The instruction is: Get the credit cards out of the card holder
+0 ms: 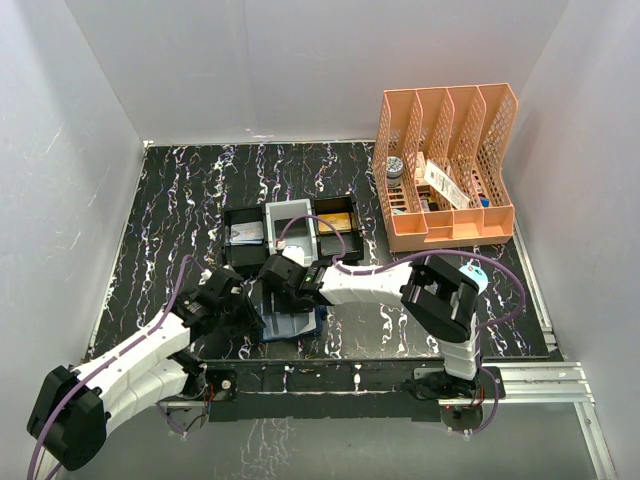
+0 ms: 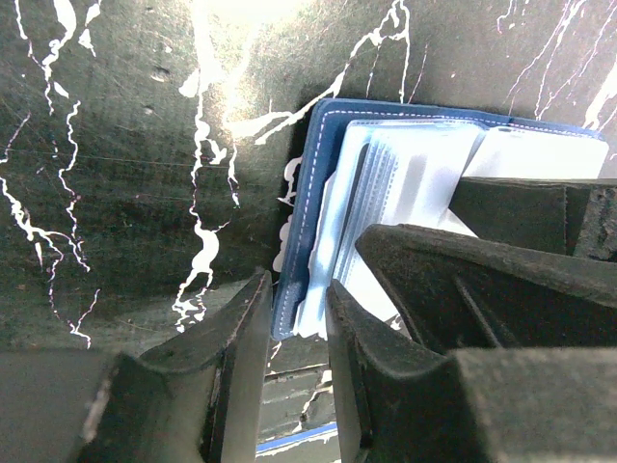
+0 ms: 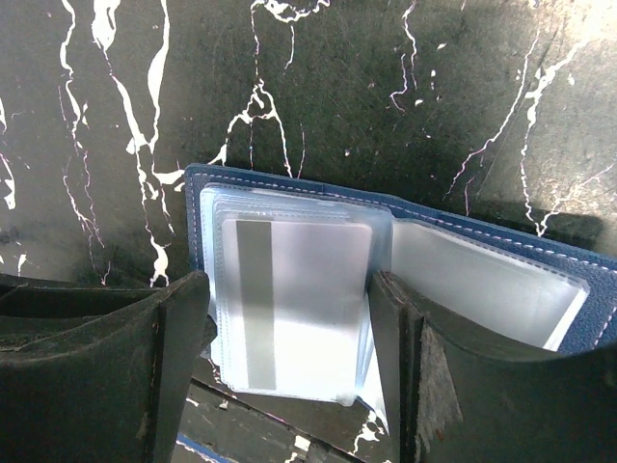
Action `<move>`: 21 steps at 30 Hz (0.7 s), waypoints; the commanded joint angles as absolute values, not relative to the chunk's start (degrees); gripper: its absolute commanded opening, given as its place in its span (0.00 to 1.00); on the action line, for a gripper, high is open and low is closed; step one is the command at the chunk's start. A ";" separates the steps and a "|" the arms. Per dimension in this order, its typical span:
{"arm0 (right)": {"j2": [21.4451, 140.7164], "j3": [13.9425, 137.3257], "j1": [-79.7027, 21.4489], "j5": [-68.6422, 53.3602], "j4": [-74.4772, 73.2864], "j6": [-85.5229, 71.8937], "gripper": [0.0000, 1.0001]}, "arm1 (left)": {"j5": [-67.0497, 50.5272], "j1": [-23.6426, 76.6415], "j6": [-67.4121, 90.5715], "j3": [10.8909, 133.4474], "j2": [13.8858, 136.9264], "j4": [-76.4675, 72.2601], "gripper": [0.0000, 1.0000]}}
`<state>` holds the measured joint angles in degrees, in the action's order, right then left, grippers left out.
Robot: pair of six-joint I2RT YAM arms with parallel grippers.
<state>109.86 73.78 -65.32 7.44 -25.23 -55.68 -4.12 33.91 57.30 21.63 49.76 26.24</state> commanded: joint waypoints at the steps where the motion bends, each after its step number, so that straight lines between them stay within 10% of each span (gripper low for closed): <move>1: 109.88 72.41 -65.30 5.56 -23.51 -56.25 0.66 | -4.90 33.76 57.57 21.27 48.95 27.71 0.28; 21: 114.47 78.81 -66.30 11.89 -32.89 -55.46 0.66 | -5.10 33.77 57.74 21.42 49.11 27.26 0.28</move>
